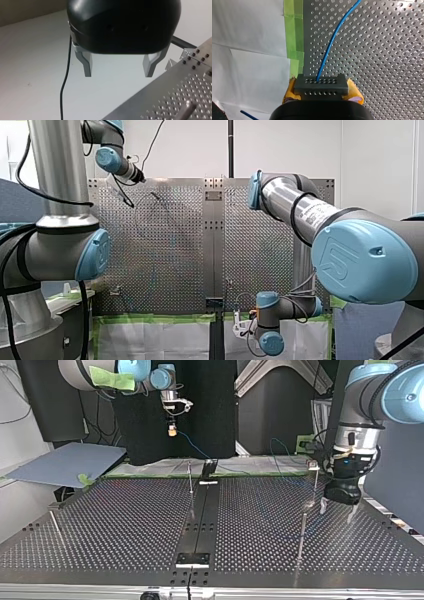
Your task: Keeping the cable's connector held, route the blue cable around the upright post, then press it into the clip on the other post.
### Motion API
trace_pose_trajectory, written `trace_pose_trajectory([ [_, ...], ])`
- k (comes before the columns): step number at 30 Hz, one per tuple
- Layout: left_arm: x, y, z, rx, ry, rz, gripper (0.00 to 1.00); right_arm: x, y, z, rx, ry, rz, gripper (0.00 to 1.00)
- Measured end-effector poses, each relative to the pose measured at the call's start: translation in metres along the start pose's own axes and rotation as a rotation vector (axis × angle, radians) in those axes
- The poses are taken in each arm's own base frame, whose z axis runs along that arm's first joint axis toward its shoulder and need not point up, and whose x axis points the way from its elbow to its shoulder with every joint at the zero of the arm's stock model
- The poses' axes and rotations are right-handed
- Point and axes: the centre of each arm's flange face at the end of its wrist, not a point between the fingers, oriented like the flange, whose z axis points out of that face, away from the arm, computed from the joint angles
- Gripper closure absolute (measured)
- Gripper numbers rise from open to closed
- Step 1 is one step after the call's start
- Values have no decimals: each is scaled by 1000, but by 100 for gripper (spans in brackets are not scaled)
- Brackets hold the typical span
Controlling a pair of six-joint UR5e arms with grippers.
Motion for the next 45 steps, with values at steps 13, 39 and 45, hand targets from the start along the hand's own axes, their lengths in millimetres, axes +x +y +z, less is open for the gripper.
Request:
trace_pose_trajectory([
  [13,-6,-27,0,-69,-10,104,0,0,0,1,0,2,1,100],
  [39,40,-21,-18,-190,231,308,0,0,0,1,1,2,1,100],
  [45,48,-13,-10,-206,255,359,0,0,0,1,1,2,2,100],
])
